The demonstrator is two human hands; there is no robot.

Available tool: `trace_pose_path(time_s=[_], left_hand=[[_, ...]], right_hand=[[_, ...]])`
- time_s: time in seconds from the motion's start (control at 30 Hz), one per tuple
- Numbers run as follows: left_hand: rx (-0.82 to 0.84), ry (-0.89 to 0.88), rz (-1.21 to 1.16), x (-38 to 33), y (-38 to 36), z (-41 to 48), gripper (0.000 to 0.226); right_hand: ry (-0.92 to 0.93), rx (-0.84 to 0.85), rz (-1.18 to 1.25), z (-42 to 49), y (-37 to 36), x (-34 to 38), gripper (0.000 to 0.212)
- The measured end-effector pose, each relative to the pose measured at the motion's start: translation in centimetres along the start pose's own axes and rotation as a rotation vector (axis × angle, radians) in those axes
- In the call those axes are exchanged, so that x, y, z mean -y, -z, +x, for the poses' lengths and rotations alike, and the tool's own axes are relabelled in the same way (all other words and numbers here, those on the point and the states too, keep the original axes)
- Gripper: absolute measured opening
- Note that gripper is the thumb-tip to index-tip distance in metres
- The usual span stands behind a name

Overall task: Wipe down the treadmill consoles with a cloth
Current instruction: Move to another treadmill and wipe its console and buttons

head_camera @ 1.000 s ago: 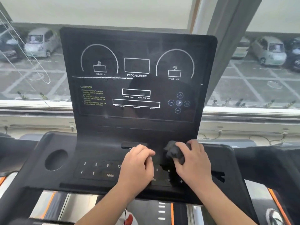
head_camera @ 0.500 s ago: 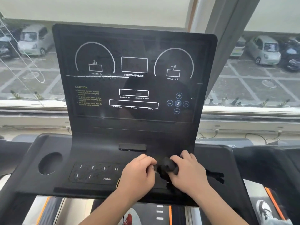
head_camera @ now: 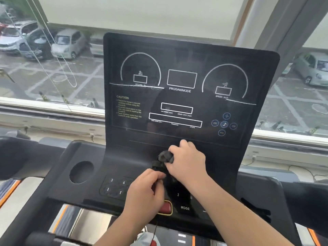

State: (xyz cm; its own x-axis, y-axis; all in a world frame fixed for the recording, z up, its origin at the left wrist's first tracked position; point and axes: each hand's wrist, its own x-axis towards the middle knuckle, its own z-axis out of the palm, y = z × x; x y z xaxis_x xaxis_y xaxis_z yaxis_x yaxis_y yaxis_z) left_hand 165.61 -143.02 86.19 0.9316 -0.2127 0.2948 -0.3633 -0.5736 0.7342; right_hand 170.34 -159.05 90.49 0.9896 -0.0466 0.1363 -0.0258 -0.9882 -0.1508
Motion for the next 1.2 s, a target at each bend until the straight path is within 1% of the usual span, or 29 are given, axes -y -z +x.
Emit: trace_pose_path(time_s=[0.07, 0.17, 0.3, 0.4, 0.43, 0.47, 0.5, 0.6, 0.67, 0.73, 0.77, 0.83, 0.87, 0.9, 0.93, 0.97, 1.03, 1.1, 1.17, 1.2], left_hand=[[-0.017, 0.017, -0.006, 0.2, 0.4, -0.2, 0.021], [-0.022, 0.033, -0.002, 0.4, 0.5, -0.3, 0.02], [-0.011, 0.013, -0.021, 0.0, 0.2, -0.1, 0.019], [0.015, -0.013, -0.049, -0.9, -0.7, -0.3, 0.019], [0.025, -0.022, -0.056, -1.2, -1.0, -0.4, 0.019], [0.037, -0.032, -0.063, -1.5, -1.3, -0.6, 0.019], [0.049, -0.039, -0.067, -1.7, -1.7, -0.8, 0.019], [0.078, -0.063, -0.056, -2.2, -3.3, -1.2, 0.019], [0.102, -0.086, -0.024, -3.0, -4.4, -1.5, 0.019], [0.158, -0.171, 0.014, -4.4, -5.4, -2.0, 0.026], [0.23, -0.217, 0.044, -5.2, -6.0, -2.3, 0.038], [0.439, -0.268, 0.173, -7.0, -7.3, -2.8, 0.069], [0.527, -0.281, 0.248, -7.7, -8.1, -2.9, 0.079], [0.582, -0.309, 0.316, -8.1, -9.1, -2.9, 0.083], [0.597, -0.351, 0.374, -8.1, -10.0, -2.9, 0.084], [0.594, -0.409, 0.425, -7.9, -10.9, -2.7, 0.084], [0.579, -0.548, 0.539, -7.2, -12.4, -1.4, 0.081], [0.468, -0.659, 0.622, -6.4, -13.4, 1.4, 0.077], [0.354, -0.662, 0.659, -6.4, -13.6, 4.6, 0.073], [0.328, -0.63, 0.668, -6.5, -13.6, 5.5, 0.071]], right_hand=[[0.012, 0.038, -0.098, 0.4, -1.0, 0.7, 0.029], [0.06, -0.014, -0.212, -0.1, -1.5, 0.3, 0.031], [0.063, -0.001, -0.303, -1.1, -0.4, -2.2, 0.03], [0.01, 0.15, -0.373, -2.7, 0.9, -4.7, 0.018], [-0.032, 0.206, -0.378, -3.2, 1.2, -6.0, 0.017], [-0.086, 0.274, -0.372, -3.8, 1.6, -7.0, 0.021], [-0.143, 0.316, -0.336, -4.3, 2.0, -7.9, 0.026], [-0.295, 0.296, -0.113, -6.6, 2.1, -9.2, 0.036], [-0.352, 0.319, 0.029, -8.2, 1.4, -9.2, 0.044], [-0.427, 0.312, 0.272, -9.5, 1.3, -9.8, 0.054], [-0.483, 0.286, 0.445, -9.9, 1.9, -10.5, 0.055], [-0.61, 0.193, 0.78, -10.7, 3.3, -12.4, 0.046], [-0.679, 0.125, 0.882, -11.2, 3.7, -13.4, 0.036], [-0.738, 0.055, 0.93, -11.5, 4.0, -14.2, 0.024], [-0.78, -0.013, 0.938, -11.8, 4.1, -14.9, 0.016], [-0.805, -0.063, 0.917, -12.1, 3.8, -15.5, 0.014], [-0.835, -0.067, 0.914, -12.5, 2.7, -16.2, 0.018], [-0.85, -0.025, 0.968, -13.0, 1.4, -16.2, 0.015], [-0.878, -0.023, 0.984, -13.8, 0.2, -16.2, 0.016], [-0.88, -0.034, 0.972, -14.1, -0.2, -16.2, 0.018]])
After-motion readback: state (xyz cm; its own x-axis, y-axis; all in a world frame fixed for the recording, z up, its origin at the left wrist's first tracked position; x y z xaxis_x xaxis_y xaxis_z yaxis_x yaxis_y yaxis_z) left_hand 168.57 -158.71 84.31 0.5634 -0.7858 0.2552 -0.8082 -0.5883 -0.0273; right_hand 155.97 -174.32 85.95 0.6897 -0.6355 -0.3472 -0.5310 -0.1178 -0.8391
